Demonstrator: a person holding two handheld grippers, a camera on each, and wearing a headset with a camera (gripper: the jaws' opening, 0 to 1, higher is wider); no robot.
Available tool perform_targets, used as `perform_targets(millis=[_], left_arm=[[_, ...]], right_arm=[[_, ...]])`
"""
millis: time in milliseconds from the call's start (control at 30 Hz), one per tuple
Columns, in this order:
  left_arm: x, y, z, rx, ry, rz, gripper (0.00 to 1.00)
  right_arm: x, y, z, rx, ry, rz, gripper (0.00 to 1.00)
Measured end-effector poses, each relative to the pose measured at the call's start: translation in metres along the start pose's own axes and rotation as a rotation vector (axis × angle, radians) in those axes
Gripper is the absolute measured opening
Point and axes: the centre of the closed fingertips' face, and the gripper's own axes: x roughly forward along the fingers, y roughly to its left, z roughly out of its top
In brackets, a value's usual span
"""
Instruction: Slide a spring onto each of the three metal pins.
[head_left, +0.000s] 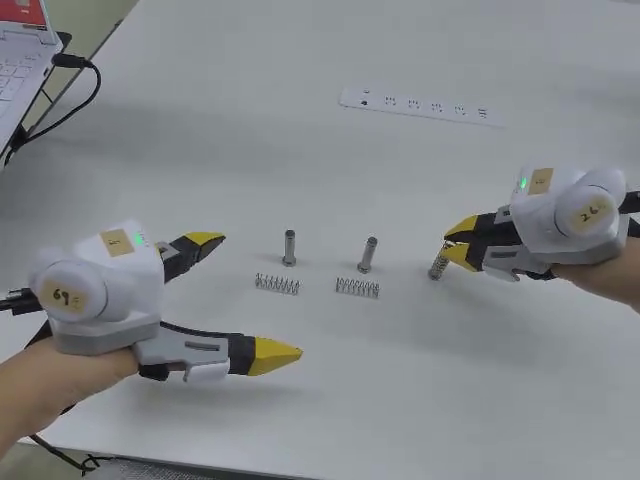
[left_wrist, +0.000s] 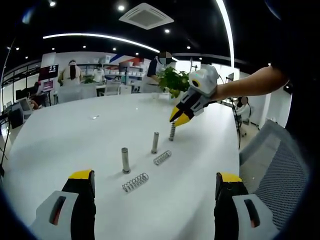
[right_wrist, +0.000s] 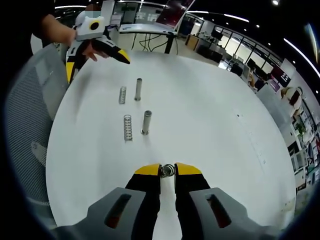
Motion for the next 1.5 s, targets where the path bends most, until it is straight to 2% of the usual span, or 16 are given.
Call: perform_targets(millis=[900,1000,1500], left_arm=[[0.001,-0.001,0.0,-0.001,0.002,-0.001,0.98],[0.001,-0.001,0.0,-0.003,0.0,0.0,0.98],[0.001,-0.001,0.0,-0.002,0.0,0.001,0.98]], right_arm=[[0.001,-0.001,0.001,-0.032,0.01,0.004,0.08],[0.005,0.005,-0.007,-0.051,0.041,0.016,0.08],[0.008,0.005,-0.008,-0.014,0.03,0.014,0.08]])
